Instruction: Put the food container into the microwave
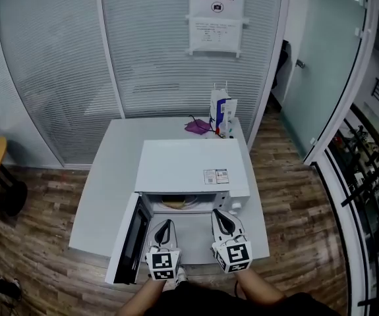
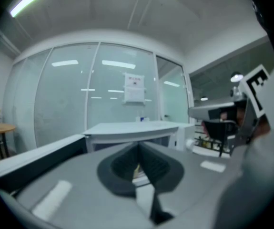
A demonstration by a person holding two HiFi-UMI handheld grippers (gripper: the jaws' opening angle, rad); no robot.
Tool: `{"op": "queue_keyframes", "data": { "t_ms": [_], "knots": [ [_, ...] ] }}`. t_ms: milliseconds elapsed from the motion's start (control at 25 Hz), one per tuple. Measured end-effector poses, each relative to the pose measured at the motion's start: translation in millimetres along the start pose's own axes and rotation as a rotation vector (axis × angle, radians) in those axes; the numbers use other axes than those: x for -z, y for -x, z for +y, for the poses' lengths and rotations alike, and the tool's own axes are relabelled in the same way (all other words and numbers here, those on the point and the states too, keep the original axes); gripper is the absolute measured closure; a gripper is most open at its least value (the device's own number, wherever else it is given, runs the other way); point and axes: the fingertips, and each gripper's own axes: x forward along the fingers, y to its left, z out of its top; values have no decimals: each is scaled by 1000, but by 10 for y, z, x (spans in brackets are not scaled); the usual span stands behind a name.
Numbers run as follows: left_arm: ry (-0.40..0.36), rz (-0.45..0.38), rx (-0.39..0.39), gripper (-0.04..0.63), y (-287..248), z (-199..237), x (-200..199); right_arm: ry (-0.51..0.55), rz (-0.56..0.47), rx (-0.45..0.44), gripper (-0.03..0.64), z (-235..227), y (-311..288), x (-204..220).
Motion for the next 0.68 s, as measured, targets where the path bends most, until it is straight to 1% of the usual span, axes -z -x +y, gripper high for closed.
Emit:
{"op": "queue_keyframes", "data": {
  "t_ms": [160,480,680],
  "knots": [
    [2,-1,-13,590,31,32,-3,4,-9,4,612,-3,23,-41],
    [42,6,-22,590,69,107,89,-2,-7,8,612,3,60,4],
    [43,7,-30,589,48,153,95,-12,-19,2,612,23,36,-5]
  ]
}}
